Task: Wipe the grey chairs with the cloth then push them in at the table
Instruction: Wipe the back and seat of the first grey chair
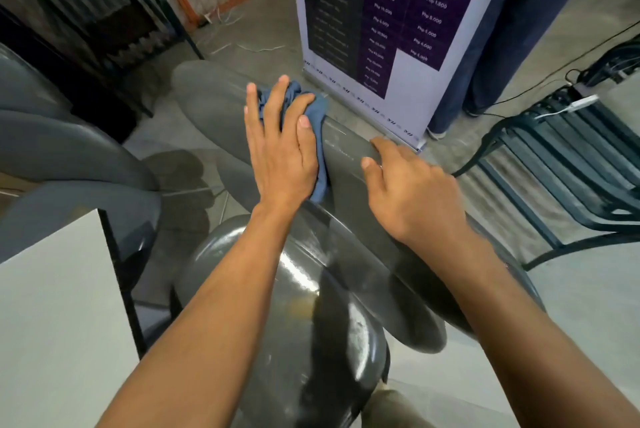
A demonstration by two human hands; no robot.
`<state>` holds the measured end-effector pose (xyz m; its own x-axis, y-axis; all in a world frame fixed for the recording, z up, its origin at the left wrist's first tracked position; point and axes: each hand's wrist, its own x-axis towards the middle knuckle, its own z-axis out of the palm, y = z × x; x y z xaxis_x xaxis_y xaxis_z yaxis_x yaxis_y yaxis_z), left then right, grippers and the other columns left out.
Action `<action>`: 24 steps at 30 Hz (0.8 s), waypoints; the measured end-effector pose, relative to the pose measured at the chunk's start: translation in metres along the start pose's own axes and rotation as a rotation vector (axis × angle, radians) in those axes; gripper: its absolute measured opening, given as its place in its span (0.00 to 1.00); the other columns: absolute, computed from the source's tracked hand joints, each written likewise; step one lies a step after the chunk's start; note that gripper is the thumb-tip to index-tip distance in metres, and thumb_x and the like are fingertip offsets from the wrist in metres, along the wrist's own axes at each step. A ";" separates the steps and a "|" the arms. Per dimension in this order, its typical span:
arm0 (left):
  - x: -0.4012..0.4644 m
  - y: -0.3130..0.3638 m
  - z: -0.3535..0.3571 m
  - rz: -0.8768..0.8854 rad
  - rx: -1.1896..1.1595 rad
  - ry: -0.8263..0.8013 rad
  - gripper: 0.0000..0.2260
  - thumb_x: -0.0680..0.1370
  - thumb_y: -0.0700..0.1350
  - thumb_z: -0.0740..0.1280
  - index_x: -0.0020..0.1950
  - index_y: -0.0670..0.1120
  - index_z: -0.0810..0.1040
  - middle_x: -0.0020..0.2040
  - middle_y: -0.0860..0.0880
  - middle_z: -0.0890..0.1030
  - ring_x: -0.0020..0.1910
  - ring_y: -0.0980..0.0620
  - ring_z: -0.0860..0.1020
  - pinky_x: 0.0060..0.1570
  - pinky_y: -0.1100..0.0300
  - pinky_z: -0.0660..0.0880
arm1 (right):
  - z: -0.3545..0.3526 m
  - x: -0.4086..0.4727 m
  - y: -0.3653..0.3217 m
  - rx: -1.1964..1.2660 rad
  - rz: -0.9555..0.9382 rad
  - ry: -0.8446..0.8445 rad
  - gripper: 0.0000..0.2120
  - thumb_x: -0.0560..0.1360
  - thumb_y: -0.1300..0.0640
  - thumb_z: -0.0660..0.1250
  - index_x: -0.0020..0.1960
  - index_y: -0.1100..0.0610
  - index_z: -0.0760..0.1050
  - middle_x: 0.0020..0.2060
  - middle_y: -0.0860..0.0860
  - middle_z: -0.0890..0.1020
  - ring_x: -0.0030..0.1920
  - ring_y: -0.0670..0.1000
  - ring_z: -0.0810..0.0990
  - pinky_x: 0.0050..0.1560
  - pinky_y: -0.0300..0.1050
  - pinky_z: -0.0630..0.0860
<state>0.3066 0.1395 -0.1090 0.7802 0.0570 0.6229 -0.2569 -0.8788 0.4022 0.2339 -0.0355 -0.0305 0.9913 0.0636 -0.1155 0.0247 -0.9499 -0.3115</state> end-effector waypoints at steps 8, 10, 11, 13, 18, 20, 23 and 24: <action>0.034 -0.053 0.003 -0.158 0.140 0.143 0.18 0.87 0.47 0.54 0.68 0.47 0.80 0.75 0.44 0.72 0.78 0.34 0.62 0.79 0.44 0.57 | 0.005 0.027 -0.022 -0.029 -0.049 -0.018 0.23 0.86 0.44 0.48 0.76 0.55 0.62 0.66 0.53 0.76 0.61 0.60 0.79 0.48 0.51 0.69; 0.041 -0.066 0.003 -0.220 0.141 0.164 0.19 0.87 0.47 0.52 0.70 0.47 0.78 0.76 0.43 0.71 0.78 0.35 0.63 0.80 0.46 0.55 | 0.008 0.033 -0.028 -0.046 -0.061 -0.004 0.23 0.86 0.44 0.48 0.75 0.56 0.63 0.66 0.54 0.77 0.60 0.60 0.80 0.45 0.50 0.66; 0.044 -0.072 0.004 -0.253 0.135 0.175 0.19 0.87 0.47 0.52 0.71 0.47 0.78 0.76 0.43 0.71 0.78 0.36 0.63 0.80 0.47 0.55 | 0.010 0.036 -0.030 -0.052 -0.069 0.008 0.23 0.86 0.44 0.48 0.74 0.56 0.63 0.65 0.54 0.77 0.59 0.60 0.80 0.45 0.50 0.66; 0.049 -0.080 0.006 -0.335 0.123 0.199 0.19 0.87 0.47 0.52 0.72 0.47 0.76 0.77 0.43 0.69 0.79 0.36 0.62 0.81 0.51 0.52 | 0.014 0.042 -0.035 -0.087 -0.078 0.040 0.23 0.86 0.44 0.48 0.73 0.56 0.64 0.63 0.55 0.78 0.57 0.60 0.81 0.43 0.50 0.66; 0.056 -0.099 0.011 -0.610 0.043 0.243 0.21 0.87 0.50 0.49 0.77 0.52 0.71 0.80 0.47 0.65 0.81 0.39 0.57 0.79 0.53 0.51 | 0.027 0.043 -0.037 -0.252 -0.121 0.253 0.21 0.84 0.45 0.55 0.57 0.59 0.78 0.37 0.53 0.81 0.29 0.56 0.79 0.30 0.42 0.59; 0.058 -0.107 0.014 -0.675 0.001 0.269 0.21 0.87 0.49 0.49 0.78 0.51 0.69 0.80 0.46 0.65 0.80 0.40 0.59 0.78 0.59 0.47 | 0.031 0.043 -0.036 -0.246 -0.132 0.285 0.21 0.84 0.44 0.55 0.56 0.59 0.78 0.35 0.52 0.80 0.28 0.55 0.77 0.30 0.42 0.56; 0.058 -0.116 0.021 -0.736 -0.075 0.311 0.21 0.87 0.49 0.48 0.79 0.50 0.68 0.79 0.45 0.66 0.79 0.43 0.62 0.79 0.51 0.53 | 0.029 0.045 -0.037 -0.251 -0.121 0.262 0.22 0.85 0.42 0.53 0.58 0.58 0.77 0.37 0.51 0.79 0.29 0.55 0.77 0.30 0.43 0.56; 0.057 -0.119 0.024 -0.779 -0.118 0.327 0.22 0.87 0.49 0.48 0.79 0.49 0.67 0.79 0.45 0.67 0.79 0.44 0.62 0.79 0.50 0.54 | 0.027 0.045 -0.038 -0.255 -0.113 0.255 0.22 0.85 0.42 0.52 0.58 0.57 0.76 0.38 0.51 0.80 0.29 0.55 0.77 0.29 0.43 0.56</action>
<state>0.3951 0.2363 -0.1377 0.5593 0.7750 0.2944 0.2132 -0.4776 0.8523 0.2737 0.0120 -0.0497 0.9801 0.1251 0.1544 0.1358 -0.9889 -0.0607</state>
